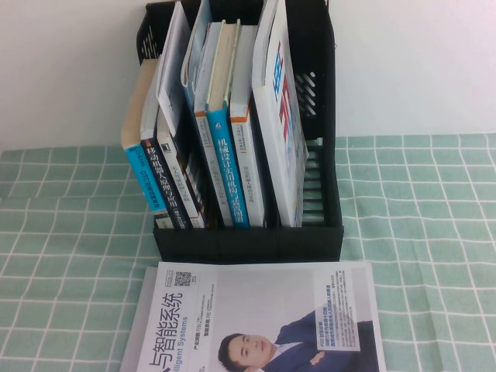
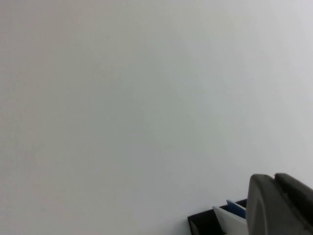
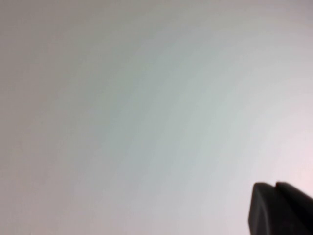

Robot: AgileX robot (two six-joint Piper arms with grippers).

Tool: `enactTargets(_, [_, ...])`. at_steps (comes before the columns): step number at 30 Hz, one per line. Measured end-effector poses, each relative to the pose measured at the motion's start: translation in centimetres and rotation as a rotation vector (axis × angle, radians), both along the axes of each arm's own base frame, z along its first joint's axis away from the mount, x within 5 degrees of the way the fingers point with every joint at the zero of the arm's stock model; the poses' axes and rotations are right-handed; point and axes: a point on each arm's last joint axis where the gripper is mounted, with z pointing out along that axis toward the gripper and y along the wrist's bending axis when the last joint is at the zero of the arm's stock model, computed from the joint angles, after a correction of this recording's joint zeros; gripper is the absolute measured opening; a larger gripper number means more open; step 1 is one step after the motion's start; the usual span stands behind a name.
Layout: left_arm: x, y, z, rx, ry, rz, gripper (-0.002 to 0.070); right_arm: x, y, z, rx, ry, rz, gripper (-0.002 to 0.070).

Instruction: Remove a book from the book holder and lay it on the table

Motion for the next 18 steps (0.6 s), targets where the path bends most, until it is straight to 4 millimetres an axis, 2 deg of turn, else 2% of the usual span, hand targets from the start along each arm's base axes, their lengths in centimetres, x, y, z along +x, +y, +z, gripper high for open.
enactTargets(4, [1.3, -0.7, 0.9, 0.009, -0.057, -0.035, -0.0003, -0.5, 0.1, 0.8, -0.054, -0.017, -0.03, -0.0002])
enactTargets(8, [2.7, -2.3, 2.0, 0.079, -0.142, -0.136, -0.0003, -0.6, 0.2, 1.0, -0.101, -0.026, -0.051, -0.0002])
enactTargets(13, [5.6, -4.1, 3.1, 0.117, -0.041, -0.274, -0.0003, -1.0, 0.3, 1.6, -0.127, -0.025, -0.057, -0.0002])
enactTargets(18, [9.2, -5.5, 4.4, 0.08, 0.087, -0.358, -0.0003, -1.6, 0.1, 3.5, -0.09, 0.038, -0.046, -0.0002])
